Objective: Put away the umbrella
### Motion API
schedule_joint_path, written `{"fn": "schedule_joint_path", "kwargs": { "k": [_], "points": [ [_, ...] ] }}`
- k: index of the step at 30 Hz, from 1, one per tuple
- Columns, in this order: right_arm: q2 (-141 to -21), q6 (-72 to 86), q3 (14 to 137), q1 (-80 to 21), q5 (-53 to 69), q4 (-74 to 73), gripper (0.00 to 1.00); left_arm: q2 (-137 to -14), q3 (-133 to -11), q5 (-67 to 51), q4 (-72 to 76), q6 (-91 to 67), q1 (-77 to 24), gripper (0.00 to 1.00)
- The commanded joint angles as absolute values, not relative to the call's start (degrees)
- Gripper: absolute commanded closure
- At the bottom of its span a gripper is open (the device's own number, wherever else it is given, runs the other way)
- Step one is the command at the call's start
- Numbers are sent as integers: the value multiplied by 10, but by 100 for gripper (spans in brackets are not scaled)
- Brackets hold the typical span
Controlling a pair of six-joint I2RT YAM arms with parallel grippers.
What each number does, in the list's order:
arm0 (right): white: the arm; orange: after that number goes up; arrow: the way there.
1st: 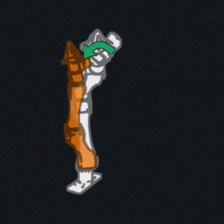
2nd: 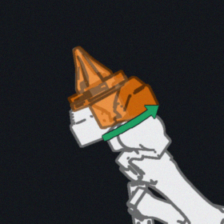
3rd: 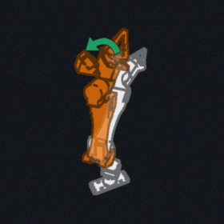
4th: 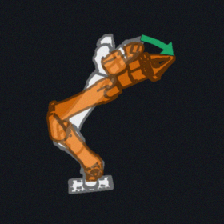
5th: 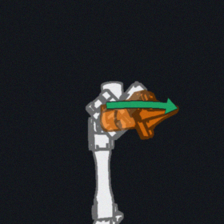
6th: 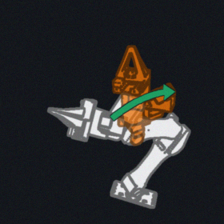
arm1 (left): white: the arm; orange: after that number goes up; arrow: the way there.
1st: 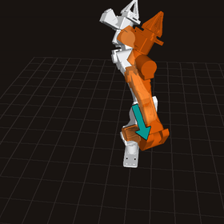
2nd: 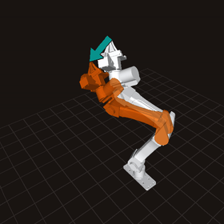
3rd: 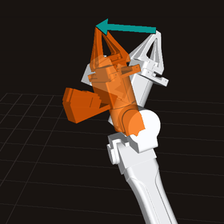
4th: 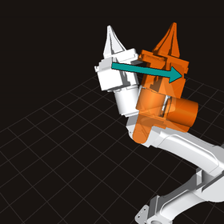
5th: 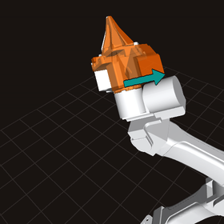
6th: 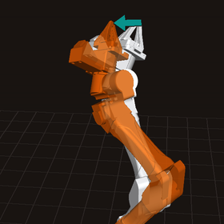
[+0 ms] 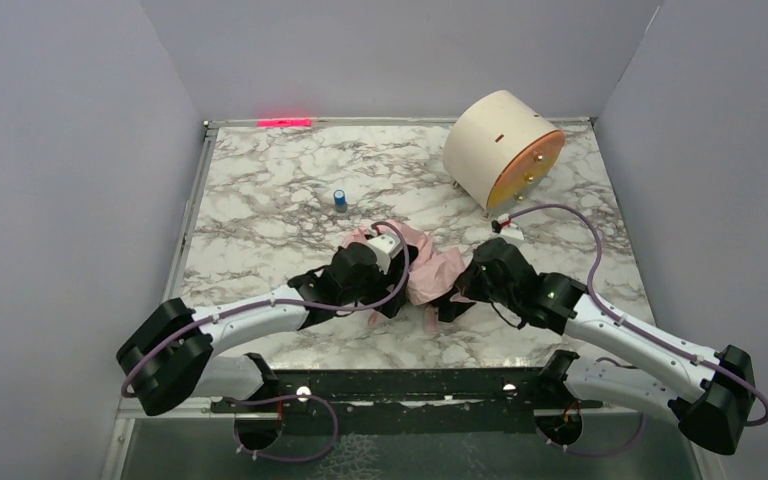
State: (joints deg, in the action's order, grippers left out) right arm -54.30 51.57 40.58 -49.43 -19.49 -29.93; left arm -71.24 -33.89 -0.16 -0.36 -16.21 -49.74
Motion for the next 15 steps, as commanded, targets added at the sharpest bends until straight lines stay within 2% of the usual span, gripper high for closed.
{"fn": "schedule_joint_path", "kwargs": {
  "k": [1, 5, 10, 15],
  "points": [
    [-533, 511, 402, -496, -175, -279, 100, -756, -354, 35, 65, -176, -515, 1],
    [-533, 518, 397, -495, -161, -271, 99, -820, -376, 50, 81, -155, -532, 4],
    [-529, 528, 399, -495, -169, -292, 100, -882, -409, 101, 26, -131, -545, 17],
    [-536, 532, 430, -495, -223, -367, 100, -884, -414, 136, 6, -131, -546, 44]
  ]
}}
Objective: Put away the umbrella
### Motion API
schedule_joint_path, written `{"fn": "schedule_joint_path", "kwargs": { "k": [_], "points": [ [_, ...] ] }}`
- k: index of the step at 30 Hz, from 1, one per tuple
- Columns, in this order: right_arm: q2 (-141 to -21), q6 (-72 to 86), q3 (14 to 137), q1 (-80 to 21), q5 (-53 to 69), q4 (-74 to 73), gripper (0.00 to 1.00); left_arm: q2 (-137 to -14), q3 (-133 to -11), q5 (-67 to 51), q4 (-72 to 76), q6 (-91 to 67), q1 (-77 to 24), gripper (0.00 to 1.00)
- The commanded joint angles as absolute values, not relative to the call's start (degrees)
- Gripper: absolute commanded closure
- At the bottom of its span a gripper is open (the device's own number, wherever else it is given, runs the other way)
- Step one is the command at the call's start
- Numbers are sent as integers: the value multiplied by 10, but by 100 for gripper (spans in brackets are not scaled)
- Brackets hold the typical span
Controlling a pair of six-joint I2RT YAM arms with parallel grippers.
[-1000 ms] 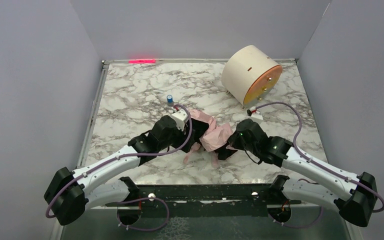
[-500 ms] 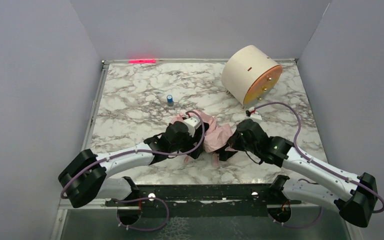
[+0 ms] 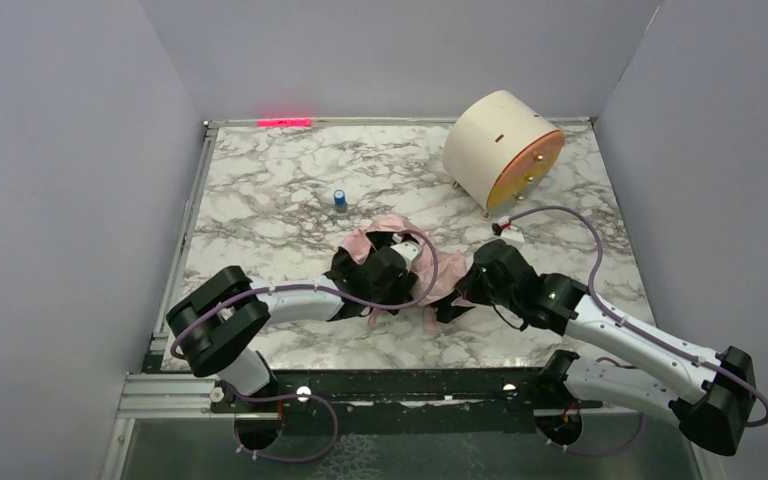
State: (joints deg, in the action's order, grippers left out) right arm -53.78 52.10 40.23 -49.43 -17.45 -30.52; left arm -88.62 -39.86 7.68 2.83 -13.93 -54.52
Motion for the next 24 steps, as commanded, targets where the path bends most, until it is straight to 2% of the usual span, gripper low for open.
{"fn": "schedule_joint_path", "kwargs": {
  "k": [1, 9, 14, 15, 16, 21, 24],
  "points": [
    [-539, 534, 437, -495, -239, -386, 100, -881, -414, 142, 5, -131, -546, 47],
    [-566, 519, 504, -495, -370, -509, 100, -874, -397, 127, 3, -120, -540, 76],
    [-578, 476, 529, -495, -392, -500, 99, -873, -387, 112, 5, -127, -529, 87],
    [-575, 441, 526, -495, -373, -467, 98, -871, -386, 110, 6, -131, -524, 88],
    [-570, 406, 520, -495, -345, -432, 97, -869, -384, 104, 7, -136, -518, 99],
    [-566, 286, 485, -495, -116, -275, 89, -854, -380, 60, 17, -136, -486, 100],
    [-587, 294, 487, -495, -39, -260, 71, -845, -376, 53, 26, -148, -467, 100]
  ]
}}
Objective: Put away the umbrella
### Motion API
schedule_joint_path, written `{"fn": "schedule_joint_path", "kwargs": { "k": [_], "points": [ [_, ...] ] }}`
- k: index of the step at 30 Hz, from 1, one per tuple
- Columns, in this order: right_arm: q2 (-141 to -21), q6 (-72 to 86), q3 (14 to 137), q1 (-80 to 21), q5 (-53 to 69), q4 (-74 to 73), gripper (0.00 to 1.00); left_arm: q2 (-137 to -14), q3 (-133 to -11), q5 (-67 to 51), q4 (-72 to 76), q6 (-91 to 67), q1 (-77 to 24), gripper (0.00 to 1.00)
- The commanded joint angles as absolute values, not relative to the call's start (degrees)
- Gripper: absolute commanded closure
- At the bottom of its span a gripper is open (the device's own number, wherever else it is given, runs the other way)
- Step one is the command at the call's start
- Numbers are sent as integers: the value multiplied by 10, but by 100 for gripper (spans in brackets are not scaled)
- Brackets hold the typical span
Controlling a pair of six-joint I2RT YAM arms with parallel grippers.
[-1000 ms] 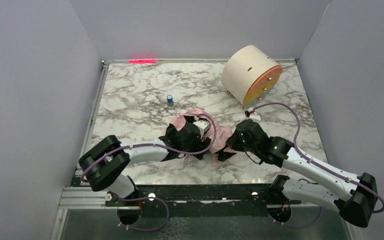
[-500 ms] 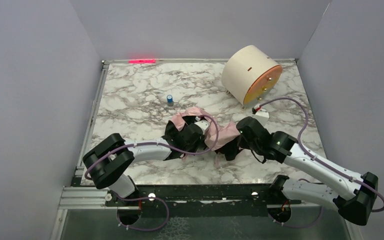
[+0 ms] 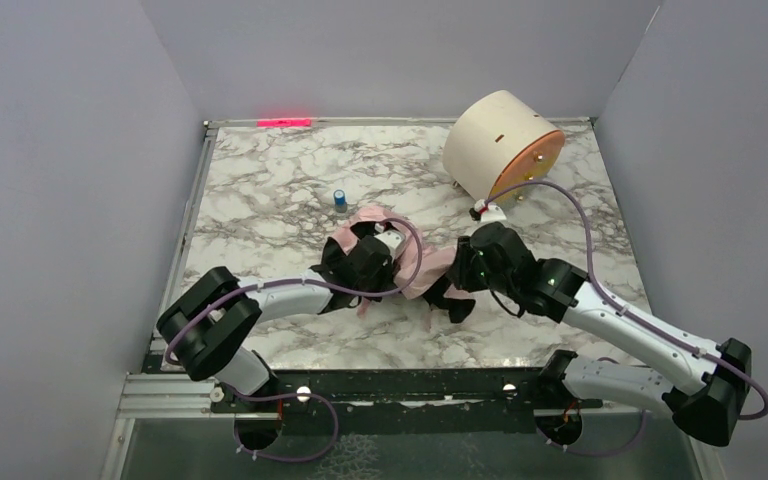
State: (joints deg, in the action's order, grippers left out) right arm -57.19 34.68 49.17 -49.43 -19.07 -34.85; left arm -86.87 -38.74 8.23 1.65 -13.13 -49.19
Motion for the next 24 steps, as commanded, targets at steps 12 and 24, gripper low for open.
{"fn": "schedule_joint_path", "kwargs": {
  "k": [12, 24],
  "points": [
    [-533, 429, 449, -496, -172, -345, 43, -843, -381, 122, 1, -224, -415, 100],
    [-675, 465, 400, -591, -191, -164, 43, -845, -382, 109, 1, -221, -404, 100]
  ]
}}
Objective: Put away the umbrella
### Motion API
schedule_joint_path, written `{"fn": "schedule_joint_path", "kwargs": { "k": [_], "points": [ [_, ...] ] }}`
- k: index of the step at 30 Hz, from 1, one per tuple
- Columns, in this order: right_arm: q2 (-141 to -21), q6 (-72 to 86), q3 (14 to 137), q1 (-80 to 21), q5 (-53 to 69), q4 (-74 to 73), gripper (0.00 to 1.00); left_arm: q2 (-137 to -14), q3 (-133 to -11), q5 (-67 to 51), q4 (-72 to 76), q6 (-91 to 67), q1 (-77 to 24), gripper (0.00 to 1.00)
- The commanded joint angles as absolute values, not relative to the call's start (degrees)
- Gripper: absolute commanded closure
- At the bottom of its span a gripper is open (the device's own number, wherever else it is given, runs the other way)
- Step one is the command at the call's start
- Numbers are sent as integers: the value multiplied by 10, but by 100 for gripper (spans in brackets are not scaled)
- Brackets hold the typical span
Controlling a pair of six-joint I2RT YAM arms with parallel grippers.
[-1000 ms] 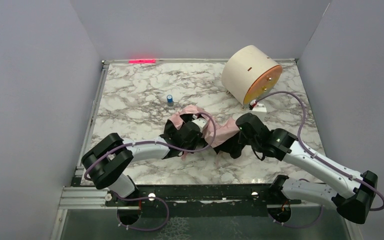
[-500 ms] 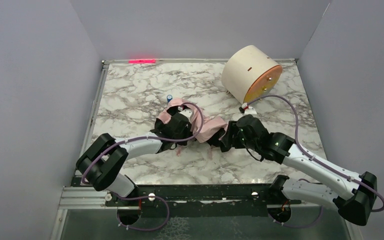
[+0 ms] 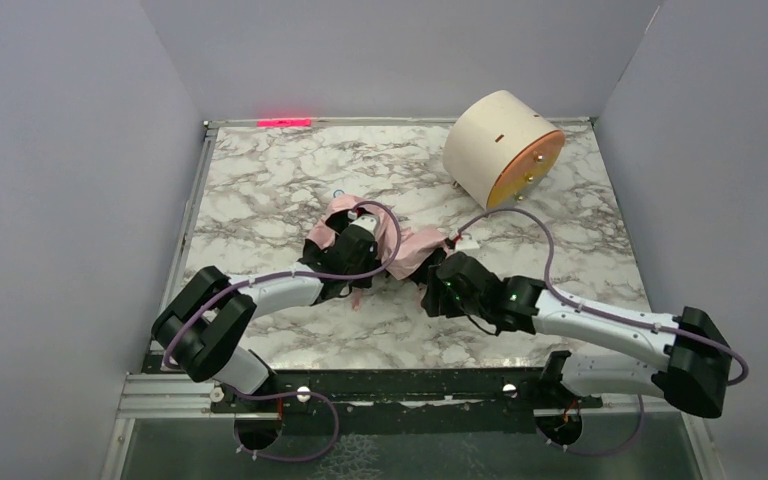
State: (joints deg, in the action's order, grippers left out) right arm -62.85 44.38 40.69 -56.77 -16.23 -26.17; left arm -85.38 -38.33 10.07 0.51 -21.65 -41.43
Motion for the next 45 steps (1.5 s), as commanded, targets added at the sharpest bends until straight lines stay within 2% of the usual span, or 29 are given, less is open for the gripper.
{"fn": "schedule_joint_path", "kwargs": {
  "k": [1, 11, 16, 20, 25, 35, 41, 45],
  "points": [
    [-692, 464, 402, -592, -193, -147, 43, -846, -383, 107, 1, -221, -403, 100],
    [-847, 452, 441, -597, -236, -82, 45, -840, -394, 104, -20, -209, -400, 100],
    [-902, 462, 458, -597, -282, -103, 51, -834, -398, 105, -26, -206, -400, 100],
    [-907, 470, 458, -597, -300, -127, 68, -828, -400, 106, -31, -207, -398, 100],
    [-853, 499, 424, -597, -312, -171, 99, -820, -398, 88, -33, -202, -382, 100],
    [-668, 665, 333, -559, -370, -367, 100, -817, -411, 57, -47, -183, -323, 100],
    [-604, 585, 281, -377, -291, -283, 100, -803, -424, 27, -61, -155, -294, 100],
    [-570, 510, 297, -256, -258, -248, 99, -785, -421, 9, -61, -116, -290, 100]
  ]
}}
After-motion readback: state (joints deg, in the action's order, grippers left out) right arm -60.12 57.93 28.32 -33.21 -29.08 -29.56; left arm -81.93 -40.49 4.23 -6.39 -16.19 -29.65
